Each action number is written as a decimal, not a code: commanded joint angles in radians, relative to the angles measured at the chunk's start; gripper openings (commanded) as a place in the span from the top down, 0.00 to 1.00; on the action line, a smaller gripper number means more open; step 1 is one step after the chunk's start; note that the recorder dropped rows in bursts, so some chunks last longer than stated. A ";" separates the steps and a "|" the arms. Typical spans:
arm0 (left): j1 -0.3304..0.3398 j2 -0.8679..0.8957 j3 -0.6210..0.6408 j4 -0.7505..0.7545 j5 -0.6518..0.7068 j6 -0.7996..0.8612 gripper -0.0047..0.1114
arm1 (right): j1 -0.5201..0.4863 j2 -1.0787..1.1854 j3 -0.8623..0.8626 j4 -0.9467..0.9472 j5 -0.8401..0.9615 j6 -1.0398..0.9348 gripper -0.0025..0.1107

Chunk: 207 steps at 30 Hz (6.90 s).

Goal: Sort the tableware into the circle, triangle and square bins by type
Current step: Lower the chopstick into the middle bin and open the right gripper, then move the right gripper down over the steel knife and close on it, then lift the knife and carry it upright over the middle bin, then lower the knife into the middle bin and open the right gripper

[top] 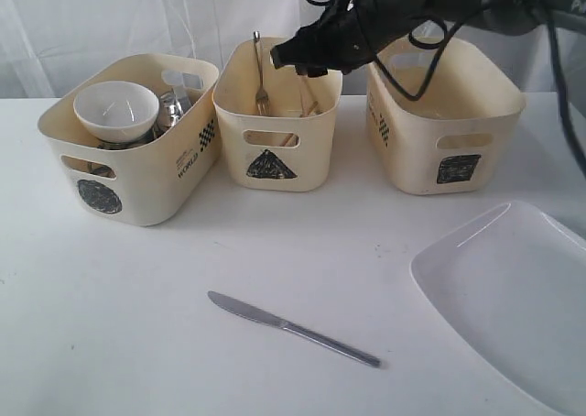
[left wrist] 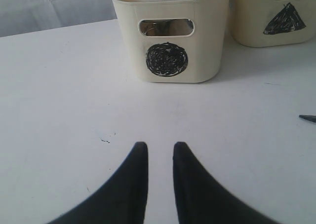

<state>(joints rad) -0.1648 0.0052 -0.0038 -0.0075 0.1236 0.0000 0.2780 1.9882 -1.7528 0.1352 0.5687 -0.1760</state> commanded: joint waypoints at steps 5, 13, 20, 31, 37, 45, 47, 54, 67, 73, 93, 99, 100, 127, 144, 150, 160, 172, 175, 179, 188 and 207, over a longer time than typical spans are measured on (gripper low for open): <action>0.003 -0.005 0.004 -0.002 0.004 -0.007 0.74 | -0.007 -0.099 -0.002 0.019 0.482 -0.237 0.59; 0.003 -0.005 0.004 -0.002 0.004 -0.007 0.74 | 0.065 -0.099 0.029 0.078 0.652 -0.362 0.59; 0.003 -0.005 0.004 -0.002 0.004 -0.007 0.74 | 0.169 -0.075 0.135 0.048 0.652 -0.386 0.59; 0.003 -0.005 0.004 -0.002 0.004 -0.007 0.74 | 0.274 -0.060 0.291 -0.024 0.636 -0.369 0.59; 0.003 -0.005 0.004 -0.002 0.004 -0.007 0.74 | 0.280 -0.060 0.365 -0.008 0.558 -0.405 0.59; 0.003 -0.005 0.004 -0.002 0.004 -0.007 0.74 | 0.280 -0.060 0.423 -0.005 0.476 -0.427 0.49; 0.003 -0.005 0.004 -0.002 0.004 -0.007 0.74 | 0.280 -0.060 0.433 -0.002 0.471 -0.430 0.49; 0.003 -0.005 0.004 -0.002 0.004 -0.007 0.74 | 0.280 -0.060 0.481 0.004 0.417 -0.434 0.49; 0.003 -0.005 0.004 -0.002 0.004 -0.007 0.74 | 0.280 -0.060 0.548 0.014 0.330 -0.457 0.50; 0.003 -0.005 0.004 -0.002 0.004 -0.007 0.74 | 0.280 -0.049 0.557 0.014 0.281 -0.474 0.50; 0.003 -0.005 0.004 -0.002 0.004 -0.007 0.74 | 0.280 0.008 0.557 0.039 0.322 -0.477 0.91; 0.003 -0.005 0.004 -0.002 0.004 -0.007 0.74 | 0.280 -0.042 0.557 0.095 0.308 -0.477 0.98; 0.003 -0.005 0.004 -0.002 0.004 -0.007 0.74 | 0.280 -0.057 0.557 0.106 0.300 -0.477 0.98; 0.003 -0.005 0.004 -0.002 0.004 -0.007 0.74 | 0.256 -0.287 0.557 0.107 -0.414 0.031 0.98; 0.003 -0.005 0.004 -0.002 0.004 -0.007 0.74 | 0.050 -0.242 0.521 0.174 -0.750 0.132 0.98; 0.003 -0.005 0.004 -0.002 0.004 -0.007 0.74 | 0.050 -0.177 0.431 0.158 -0.745 0.123 0.98; 0.003 -0.005 0.004 -0.002 0.004 -0.007 0.74 | 0.049 -0.039 0.247 0.155 -0.610 0.123 0.98; 0.003 -0.005 0.004 -0.002 0.004 -0.007 0.74 | 0.027 0.062 0.139 0.155 -0.545 0.126 0.98; 0.003 -0.005 0.004 -0.002 0.004 -0.007 0.74 | 0.025 0.079 0.119 0.155 -0.493 0.126 0.98; 0.003 -0.005 0.004 -0.002 0.004 -0.007 0.74 | 0.023 0.109 0.088 0.155 -0.420 0.126 0.98; 0.003 -0.005 0.004 -0.002 0.004 -0.007 0.74 | 0.021 0.107 0.087 0.155 -0.409 0.102 0.70; 0.003 -0.005 0.004 -0.002 0.004 -0.007 0.74 | -0.065 -0.266 0.313 -0.184 0.087 0.214 0.58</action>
<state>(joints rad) -0.1648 0.0052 -0.0038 -0.0075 0.1236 0.0000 0.2509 1.7899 -1.5182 -0.0231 0.6262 0.0190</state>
